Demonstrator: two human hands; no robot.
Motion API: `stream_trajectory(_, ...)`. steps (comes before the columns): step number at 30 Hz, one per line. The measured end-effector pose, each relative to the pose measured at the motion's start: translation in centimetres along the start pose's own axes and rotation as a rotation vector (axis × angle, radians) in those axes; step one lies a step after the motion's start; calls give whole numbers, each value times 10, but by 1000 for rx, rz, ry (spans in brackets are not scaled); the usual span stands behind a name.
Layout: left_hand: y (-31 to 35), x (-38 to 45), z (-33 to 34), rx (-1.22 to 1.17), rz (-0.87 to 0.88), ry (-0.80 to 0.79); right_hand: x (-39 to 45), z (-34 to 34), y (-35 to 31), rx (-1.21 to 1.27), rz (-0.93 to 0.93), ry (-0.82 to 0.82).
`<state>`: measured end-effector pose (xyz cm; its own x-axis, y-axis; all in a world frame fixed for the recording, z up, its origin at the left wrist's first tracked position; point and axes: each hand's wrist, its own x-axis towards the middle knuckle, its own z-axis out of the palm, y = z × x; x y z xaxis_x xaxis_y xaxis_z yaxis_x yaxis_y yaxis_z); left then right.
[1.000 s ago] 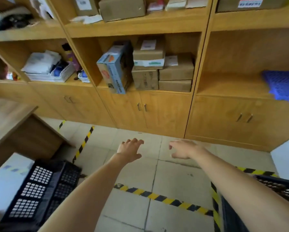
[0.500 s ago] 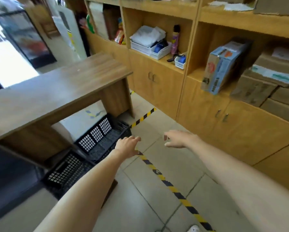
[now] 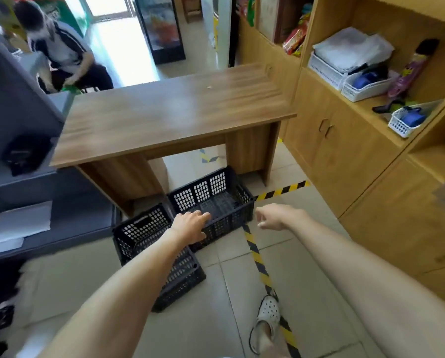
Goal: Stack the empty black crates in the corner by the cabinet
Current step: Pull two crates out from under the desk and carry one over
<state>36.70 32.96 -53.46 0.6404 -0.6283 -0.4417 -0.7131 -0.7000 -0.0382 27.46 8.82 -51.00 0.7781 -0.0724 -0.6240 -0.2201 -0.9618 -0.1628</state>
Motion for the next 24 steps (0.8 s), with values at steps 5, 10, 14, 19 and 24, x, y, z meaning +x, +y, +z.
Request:
stream_trajectory(5, 2, 71, -44, -103, -72, 31, 58, -66, 51, -46, -6, -9)
stream_trajectory(10, -3, 117, -63, -303, -154, 23, 113, -102, 69, -95, -30, -12)
stream_trajectory(14, -40, 136, -51, -306, -240, -60, 156, -108, 55, -74, -93, -61)
stream_trajectory(19, -96, 171, -47, -268, -278, -137, 205, -125, 39, -85, -154, -148)
stream_trajectory(24, -160, 237, -82, -351, -298, -80, 265, -208, 38, -151, -104, -129)
